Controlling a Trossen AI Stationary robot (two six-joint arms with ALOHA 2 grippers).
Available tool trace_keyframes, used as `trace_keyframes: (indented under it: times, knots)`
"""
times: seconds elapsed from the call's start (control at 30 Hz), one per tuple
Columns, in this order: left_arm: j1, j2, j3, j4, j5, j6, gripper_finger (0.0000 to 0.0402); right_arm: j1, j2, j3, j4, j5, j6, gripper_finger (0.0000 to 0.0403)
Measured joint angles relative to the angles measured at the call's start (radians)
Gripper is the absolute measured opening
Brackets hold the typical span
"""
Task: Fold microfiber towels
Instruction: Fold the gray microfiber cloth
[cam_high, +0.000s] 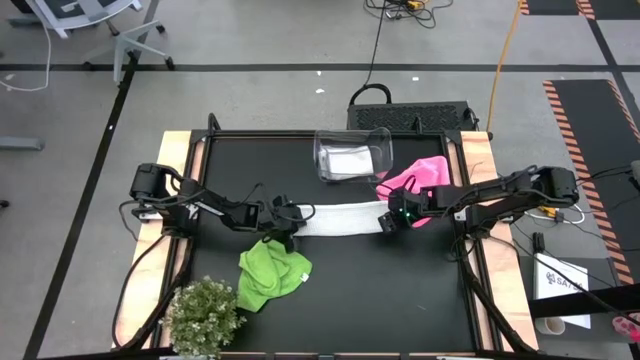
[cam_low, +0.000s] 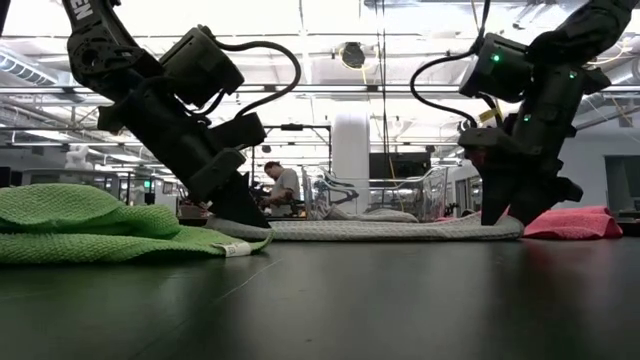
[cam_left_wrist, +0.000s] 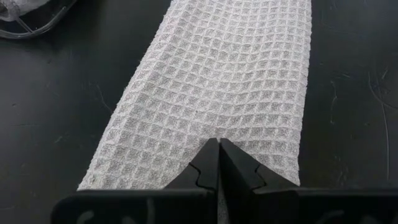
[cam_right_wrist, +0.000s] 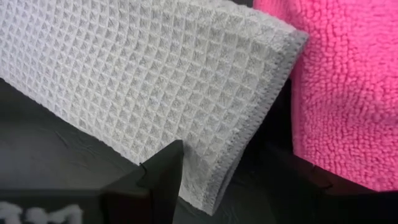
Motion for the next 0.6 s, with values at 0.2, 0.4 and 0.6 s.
trace_keyframes:
  times: [0.2,0.4,0.6]
  knots:
    - [0.0,0.0,0.0,0.005,0.0,0.0,0.0019,0.0,0.002,-0.003,0.011,0.019,-0.009,0.0168]
    - [0.0,0.0,0.0,0.006,0.0,-0.003,0.0019,-0.001,0.004,-0.004,0.007,0.029,-0.012,0.0087]
    - [0.0,0.0,0.0,0.007,0.0,-0.003,0.0019,-0.001,0.005,-0.004,0.019,0.028,-0.039,0.0009]
